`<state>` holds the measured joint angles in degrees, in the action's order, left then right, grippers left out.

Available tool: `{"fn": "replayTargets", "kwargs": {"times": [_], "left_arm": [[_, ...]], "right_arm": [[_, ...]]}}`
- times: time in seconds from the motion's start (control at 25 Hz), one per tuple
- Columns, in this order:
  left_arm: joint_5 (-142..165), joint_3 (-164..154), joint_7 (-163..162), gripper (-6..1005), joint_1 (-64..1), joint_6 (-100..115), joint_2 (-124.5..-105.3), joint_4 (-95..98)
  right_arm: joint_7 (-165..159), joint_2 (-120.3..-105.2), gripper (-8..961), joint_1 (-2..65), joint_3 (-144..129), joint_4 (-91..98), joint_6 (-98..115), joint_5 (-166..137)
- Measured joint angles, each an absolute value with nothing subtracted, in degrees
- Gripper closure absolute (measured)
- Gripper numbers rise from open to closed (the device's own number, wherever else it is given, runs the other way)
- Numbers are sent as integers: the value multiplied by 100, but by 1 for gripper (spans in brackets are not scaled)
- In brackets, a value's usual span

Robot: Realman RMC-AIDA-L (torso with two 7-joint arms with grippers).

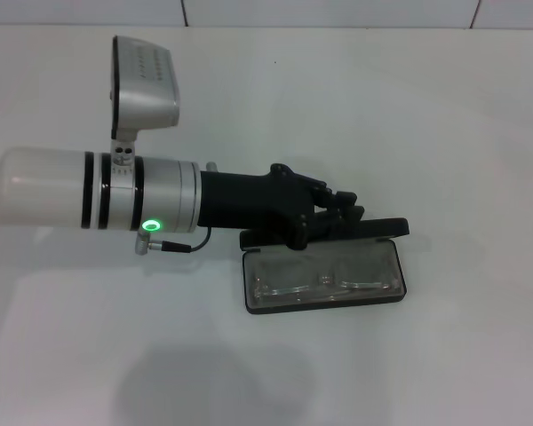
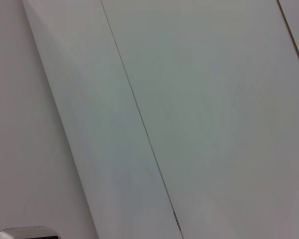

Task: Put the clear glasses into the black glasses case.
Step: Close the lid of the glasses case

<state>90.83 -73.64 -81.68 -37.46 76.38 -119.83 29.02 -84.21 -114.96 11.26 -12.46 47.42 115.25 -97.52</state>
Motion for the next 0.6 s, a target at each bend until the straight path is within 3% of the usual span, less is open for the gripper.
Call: {"fn": "replayTargets", "kwargs": {"times": [0.6], "left_arm": [[9037, -7409, -8131, 818, -3906, 7340, -12013, 2724]], "right_arm": [[-8202, -11484, 790, 1213, -1255, 4459, 11372, -9932]]}}
